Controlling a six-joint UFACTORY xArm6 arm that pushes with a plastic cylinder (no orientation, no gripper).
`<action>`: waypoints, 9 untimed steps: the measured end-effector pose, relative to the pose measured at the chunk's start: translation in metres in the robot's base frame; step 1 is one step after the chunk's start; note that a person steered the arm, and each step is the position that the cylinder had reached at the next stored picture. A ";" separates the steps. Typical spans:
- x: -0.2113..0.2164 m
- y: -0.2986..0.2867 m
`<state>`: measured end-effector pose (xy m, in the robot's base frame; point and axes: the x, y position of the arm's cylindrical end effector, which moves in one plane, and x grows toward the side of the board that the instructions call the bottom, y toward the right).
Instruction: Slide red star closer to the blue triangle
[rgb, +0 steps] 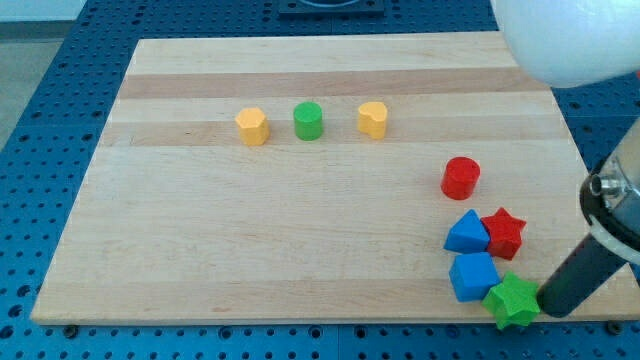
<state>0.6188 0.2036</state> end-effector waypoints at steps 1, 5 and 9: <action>-0.001 -0.001; -0.002 -0.006; -0.064 -0.004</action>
<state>0.5544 0.2000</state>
